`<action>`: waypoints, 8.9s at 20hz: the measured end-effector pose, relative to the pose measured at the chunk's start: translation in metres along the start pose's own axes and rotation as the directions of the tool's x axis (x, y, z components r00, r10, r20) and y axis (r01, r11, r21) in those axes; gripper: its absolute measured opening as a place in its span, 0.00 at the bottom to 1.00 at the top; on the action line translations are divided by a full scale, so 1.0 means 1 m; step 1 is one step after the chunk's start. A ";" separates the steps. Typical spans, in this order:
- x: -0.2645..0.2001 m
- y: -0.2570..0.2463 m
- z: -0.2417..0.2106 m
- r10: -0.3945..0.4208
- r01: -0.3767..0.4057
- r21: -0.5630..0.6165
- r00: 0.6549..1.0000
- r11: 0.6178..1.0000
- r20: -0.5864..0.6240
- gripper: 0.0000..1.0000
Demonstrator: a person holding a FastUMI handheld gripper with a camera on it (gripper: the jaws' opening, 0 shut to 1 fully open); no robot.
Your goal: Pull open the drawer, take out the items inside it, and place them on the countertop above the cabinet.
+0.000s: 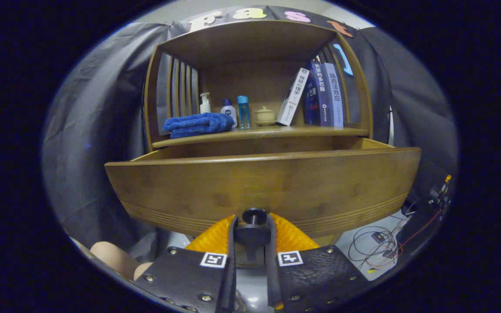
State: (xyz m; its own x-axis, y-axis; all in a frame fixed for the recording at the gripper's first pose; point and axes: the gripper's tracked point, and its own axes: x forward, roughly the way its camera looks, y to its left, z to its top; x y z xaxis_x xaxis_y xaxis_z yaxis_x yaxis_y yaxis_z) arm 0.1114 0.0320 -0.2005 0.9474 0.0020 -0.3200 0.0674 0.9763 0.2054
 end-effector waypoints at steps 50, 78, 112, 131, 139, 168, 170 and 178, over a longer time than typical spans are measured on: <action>0.105 0.017 0.046 0.068 -0.115 -0.086 0.903 0.990 -0.423 0.41; 0.097 0.027 0.231 0.078 -0.081 -0.099 0.996 0.992 -0.034 0.16; 0.222 -0.002 0.224 -0.087 0.086 -0.029 0.995 0.996 -0.050 0.21; -0.024 0.009 0.197 0.019 -0.017 -0.010 0.984 1.000 0.175 0.21; -0.079 0.004 0.110 -0.019 0.023 -0.031 0.992 0.999 0.128 0.21; -0.013 -0.008 0.056 -0.080 0.082 -0.033 0.995 0.996 0.062 0.98; -0.009 -0.008 0.066 -0.072 0.076 -0.032 0.992 0.997 0.099 0.98; 0.025 -0.010 0.074 -0.069 0.074 -0.041 0.991 0.996 0.112 0.99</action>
State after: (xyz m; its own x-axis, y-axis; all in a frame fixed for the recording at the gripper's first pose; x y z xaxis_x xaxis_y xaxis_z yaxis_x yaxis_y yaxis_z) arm 0.1578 0.0062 -0.1420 0.9696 -0.0897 -0.2278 0.1244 0.9819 0.1427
